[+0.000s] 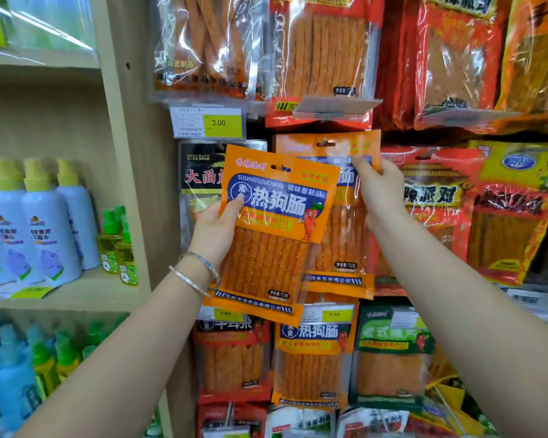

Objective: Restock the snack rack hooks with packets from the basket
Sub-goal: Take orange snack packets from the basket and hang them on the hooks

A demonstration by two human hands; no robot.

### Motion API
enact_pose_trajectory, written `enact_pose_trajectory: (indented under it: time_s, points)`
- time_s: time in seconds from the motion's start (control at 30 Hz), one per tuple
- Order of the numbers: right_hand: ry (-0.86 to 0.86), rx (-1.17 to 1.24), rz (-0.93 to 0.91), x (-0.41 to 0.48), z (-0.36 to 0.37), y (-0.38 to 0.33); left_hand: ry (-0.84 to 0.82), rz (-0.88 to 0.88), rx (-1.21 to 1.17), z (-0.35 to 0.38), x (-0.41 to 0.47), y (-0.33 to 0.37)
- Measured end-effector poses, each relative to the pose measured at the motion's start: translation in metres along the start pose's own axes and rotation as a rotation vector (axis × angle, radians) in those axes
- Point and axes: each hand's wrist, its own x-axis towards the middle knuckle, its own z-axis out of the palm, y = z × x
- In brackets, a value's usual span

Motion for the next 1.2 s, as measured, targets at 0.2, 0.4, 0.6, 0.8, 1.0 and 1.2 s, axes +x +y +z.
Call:
enact_pose_trajectory:
  time_s: [0.2,0.4,0.6,0.8,1.0,1.2]
  points:
    - [0.192,-0.205,-0.279,-0.03,0.004,0.018,0.022,0.03,0.013,0.004,0.003,0.002]
    - [-0.025,-0.056,-0.25,-0.05,0.007,0.019,-0.028,0.069,0.022,0.013,0.004,0.006]
    - [-0.063,-0.086,-0.216,-0.041,0.002,0.013,-0.097,0.215,0.066,0.03,0.006,0.018]
    - [-0.021,-0.214,-0.304,-0.025,-0.012,0.002,-0.137,0.536,0.259,0.036,0.015,0.047]
    - [0.02,-0.185,-0.306,-0.008,-0.009,-0.011,-0.195,0.644,0.352,0.05,0.014,0.067]
    - [-0.027,-0.258,-0.258,0.006,-0.006,-0.012,-0.179,0.662,0.358,0.052,0.016,0.068]
